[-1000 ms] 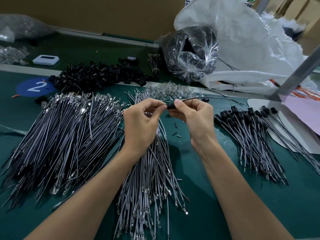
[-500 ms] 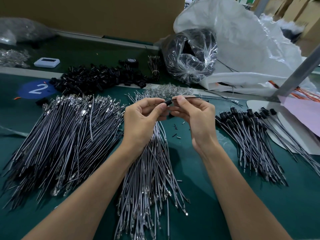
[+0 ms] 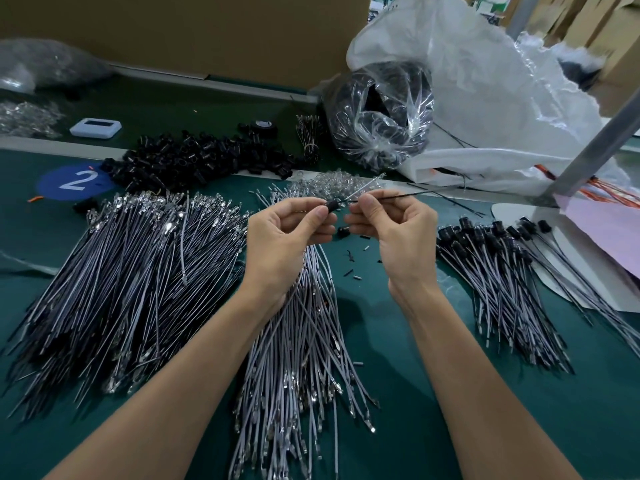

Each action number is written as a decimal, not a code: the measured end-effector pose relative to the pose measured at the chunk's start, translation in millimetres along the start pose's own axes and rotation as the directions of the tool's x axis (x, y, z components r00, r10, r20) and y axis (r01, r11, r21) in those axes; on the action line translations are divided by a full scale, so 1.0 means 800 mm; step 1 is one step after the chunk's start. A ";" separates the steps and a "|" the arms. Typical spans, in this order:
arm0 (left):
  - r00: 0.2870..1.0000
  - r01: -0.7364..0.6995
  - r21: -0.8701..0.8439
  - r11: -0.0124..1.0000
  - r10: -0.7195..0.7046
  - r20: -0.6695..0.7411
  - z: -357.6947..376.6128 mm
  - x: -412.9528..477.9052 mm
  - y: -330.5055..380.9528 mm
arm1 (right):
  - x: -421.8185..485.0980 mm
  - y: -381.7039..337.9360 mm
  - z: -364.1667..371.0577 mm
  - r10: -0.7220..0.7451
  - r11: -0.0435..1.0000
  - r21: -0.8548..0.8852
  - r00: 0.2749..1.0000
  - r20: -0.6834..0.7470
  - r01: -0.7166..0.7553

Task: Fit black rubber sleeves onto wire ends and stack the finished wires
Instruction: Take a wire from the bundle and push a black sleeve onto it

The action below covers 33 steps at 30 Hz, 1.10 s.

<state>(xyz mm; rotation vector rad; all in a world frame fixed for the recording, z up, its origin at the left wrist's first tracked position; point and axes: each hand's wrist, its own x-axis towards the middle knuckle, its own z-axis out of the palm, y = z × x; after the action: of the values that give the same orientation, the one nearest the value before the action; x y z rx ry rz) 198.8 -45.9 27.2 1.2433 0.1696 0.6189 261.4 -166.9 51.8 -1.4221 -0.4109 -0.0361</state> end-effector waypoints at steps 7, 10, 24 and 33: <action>1.000 -0.020 0.032 0.999 0.020 0.003 -0.001 -0.001 0.001 | 0.002 0.006 0.001 -0.064 0.989 -0.131 0.998 0.002 0.063; 1.000 -0.029 0.040 0.999 0.029 -0.007 -0.002 -0.001 0.001 | 0.001 0.006 0.000 -0.036 0.992 -0.116 0.999 0.032 0.039; 0.994 -0.099 0.182 0.978 0.090 0.056 -0.003 -0.001 -0.001 | 0.000 0.006 0.003 0.059 0.992 0.114 0.998 0.002 -0.059; 0.990 -0.138 0.250 0.958 0.134 0.030 -0.002 0.000 -0.004 | 0.002 0.003 0.001 0.160 0.927 0.331 0.984 0.078 -0.177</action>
<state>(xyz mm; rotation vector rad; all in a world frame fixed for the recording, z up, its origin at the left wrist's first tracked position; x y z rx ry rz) 199.5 -45.2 24.1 1.5139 0.1564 0.7245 263.3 -165.2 50.4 -1.1150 -0.3162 0.2016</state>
